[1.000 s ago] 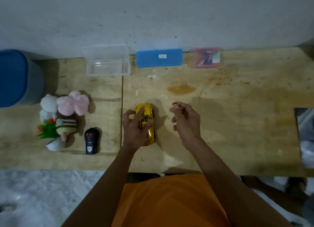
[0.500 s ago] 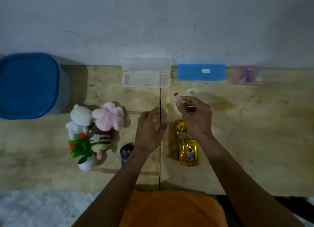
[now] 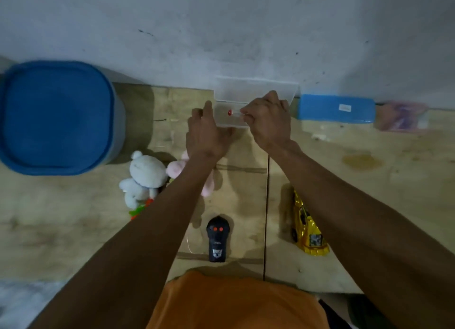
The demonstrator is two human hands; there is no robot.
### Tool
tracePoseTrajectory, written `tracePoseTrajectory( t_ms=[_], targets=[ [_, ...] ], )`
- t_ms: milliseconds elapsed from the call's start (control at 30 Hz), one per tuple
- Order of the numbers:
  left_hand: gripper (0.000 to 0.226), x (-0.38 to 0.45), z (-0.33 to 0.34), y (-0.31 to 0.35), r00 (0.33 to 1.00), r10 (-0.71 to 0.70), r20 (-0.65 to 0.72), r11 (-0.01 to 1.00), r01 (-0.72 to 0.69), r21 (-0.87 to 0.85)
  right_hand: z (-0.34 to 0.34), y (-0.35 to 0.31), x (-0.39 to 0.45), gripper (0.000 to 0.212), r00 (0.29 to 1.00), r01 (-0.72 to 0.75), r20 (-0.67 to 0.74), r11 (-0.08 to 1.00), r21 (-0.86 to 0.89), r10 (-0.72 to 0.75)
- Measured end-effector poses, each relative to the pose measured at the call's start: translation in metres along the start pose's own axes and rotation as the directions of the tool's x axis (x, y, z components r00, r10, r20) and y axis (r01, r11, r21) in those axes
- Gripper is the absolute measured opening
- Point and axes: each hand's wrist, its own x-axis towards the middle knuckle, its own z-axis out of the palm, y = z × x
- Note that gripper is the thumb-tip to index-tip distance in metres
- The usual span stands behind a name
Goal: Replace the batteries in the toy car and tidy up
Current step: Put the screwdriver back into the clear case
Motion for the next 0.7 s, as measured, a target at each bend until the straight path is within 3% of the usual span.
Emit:
tracePoseTrajectory(
  t_ms=[133,333,533,700],
  targets=[
    [0.077,0.012,0.003,-0.008,1.0,0.017,0.001,0.999,-0.017,0.036,0.015,-0.004,0.005,0.022,0.998,0.009,0.067,0.998,-0.064,-0.005],
    [0.062,0.018,0.012,-0.009,1.0,0.019,-0.013,0.999,-0.019,0.03,0.024,0.005,0.002,0.017,0.998,0.013,0.057,0.993,-0.115,-0.007],
    [0.061,0.016,0.016,-0.011,0.999,0.012,-0.031,0.999,-0.011,0.034,0.001,0.012,-0.004,0.033,0.966,-0.066,-0.253,0.997,-0.031,0.056],
    [0.077,0.015,0.015,-0.013,0.998,-0.011,-0.054,0.999,0.009,-0.038,-0.01,0.024,0.003,0.046,0.99,-0.07,-0.122,0.998,0.007,0.07]
  ],
)
